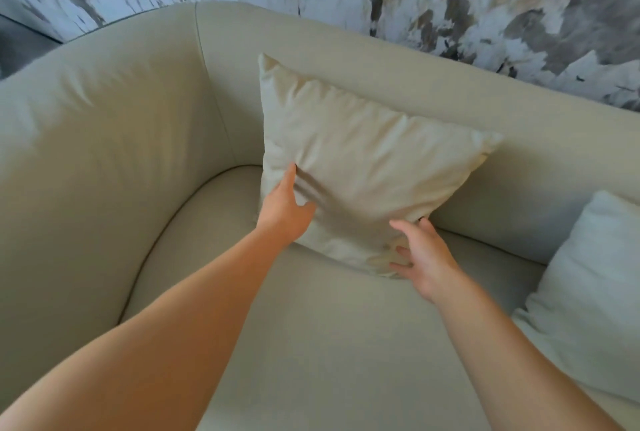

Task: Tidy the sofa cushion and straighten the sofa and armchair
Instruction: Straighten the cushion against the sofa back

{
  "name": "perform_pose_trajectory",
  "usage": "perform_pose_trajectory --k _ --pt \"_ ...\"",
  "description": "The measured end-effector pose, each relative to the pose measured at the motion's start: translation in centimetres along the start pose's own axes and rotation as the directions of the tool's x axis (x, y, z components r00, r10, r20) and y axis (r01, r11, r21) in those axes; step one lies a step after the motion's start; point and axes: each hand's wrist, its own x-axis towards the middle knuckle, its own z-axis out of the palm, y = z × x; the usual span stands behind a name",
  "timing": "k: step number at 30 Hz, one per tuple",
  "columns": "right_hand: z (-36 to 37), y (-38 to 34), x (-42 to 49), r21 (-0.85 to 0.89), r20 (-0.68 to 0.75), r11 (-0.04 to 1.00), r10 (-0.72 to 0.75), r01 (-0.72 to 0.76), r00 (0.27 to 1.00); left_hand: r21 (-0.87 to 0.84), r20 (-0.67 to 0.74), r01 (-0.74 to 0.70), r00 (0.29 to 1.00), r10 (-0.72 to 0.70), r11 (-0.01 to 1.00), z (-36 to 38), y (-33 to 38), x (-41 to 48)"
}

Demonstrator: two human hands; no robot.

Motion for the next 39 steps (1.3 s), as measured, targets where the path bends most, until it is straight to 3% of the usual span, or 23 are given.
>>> perform_pose_trajectory --k 5,8,12,15,19,22,30,34,39 --pt "-3.3 1.1 -5.4 -0.164 -0.017 0.986 -0.001 -0.002 1.000 0.073 0.107 -0.078 0.992 0.069 0.994 -0.7 2.9 -7.6" --pt "-6.8 -0.1 -11.7 -0.358 -0.021 0.928 -0.115 0.100 0.993 0.212 0.158 -0.186 0.975 0.154 0.959 -1.6 6.1 -14.9" --pt "-13.0 -1.9 -21.6 -0.682 0.050 0.670 -0.358 0.294 0.932 0.552 0.232 -0.255 0.961 0.148 0.794 -2.9 11.3 -25.6" --pt "-19.2 -2.0 -30.4 -0.765 0.136 0.518 -0.451 0.382 0.882 0.705 0.197 -0.255 0.967 0.163 0.661 -3.2 15.7 -34.5" --pt "-28.0 -0.7 -41.2 -0.820 0.136 0.434 -0.487 0.374 0.863 0.727 0.222 -0.288 0.958 0.184 0.623 -0.8 20.2 -46.1" --pt "-34.2 1.1 -46.1 -0.844 0.069 0.412 -0.553 0.345 0.830 0.668 0.234 -0.349 0.937 0.259 0.658 2.5 21.9 -52.0" --pt "-45.2 3.9 -52.5 -0.917 -0.028 0.329 -0.615 0.225 0.788 0.706 0.263 -0.420 0.903 0.339 0.571 8.4 23.8 -59.6" --pt "-44.5 2.3 -52.7 -0.951 0.029 0.227 -0.612 0.210 0.790 0.712 0.185 -0.366 0.921 0.342 0.599 5.8 24.0 -60.2" --pt "-34.7 0.4 -50.8 -0.948 0.262 0.010 -0.545 0.318 0.796 0.702 0.014 -0.154 0.979 0.202 0.696 -1.8 19.3 -61.0"
